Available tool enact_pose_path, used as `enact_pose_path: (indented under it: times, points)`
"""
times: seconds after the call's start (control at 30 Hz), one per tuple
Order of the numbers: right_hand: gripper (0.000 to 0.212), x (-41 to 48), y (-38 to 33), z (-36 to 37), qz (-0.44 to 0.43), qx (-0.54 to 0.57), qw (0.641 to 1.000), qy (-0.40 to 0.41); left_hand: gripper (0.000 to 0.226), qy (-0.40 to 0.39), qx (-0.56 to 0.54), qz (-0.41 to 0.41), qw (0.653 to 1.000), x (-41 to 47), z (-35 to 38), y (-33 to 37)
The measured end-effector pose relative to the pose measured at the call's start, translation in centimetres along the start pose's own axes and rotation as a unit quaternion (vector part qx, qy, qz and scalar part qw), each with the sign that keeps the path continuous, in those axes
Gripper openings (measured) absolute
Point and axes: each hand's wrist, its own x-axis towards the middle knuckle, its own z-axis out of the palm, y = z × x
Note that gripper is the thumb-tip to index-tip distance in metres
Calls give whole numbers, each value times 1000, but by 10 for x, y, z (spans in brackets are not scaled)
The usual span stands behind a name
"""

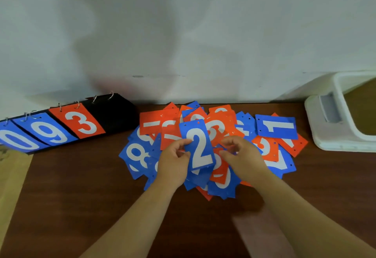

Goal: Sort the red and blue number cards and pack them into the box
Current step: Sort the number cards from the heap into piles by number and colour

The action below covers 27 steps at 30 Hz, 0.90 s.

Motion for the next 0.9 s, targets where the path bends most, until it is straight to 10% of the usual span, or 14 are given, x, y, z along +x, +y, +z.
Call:
enact_pose_path:
  times: [0.23,0.57,0.9]
  points:
    - [44,71,77,-110,20,-274,959,72,35,-47,41,-11,998,8,10,10]
    - [42,102,99,-148,12,-395,919,13,37,-61,13,-35,997,21,45,21]
    - [14,56,90,-148,29,-181,965,185,41,-26,24,-6,999,-3,40,29]
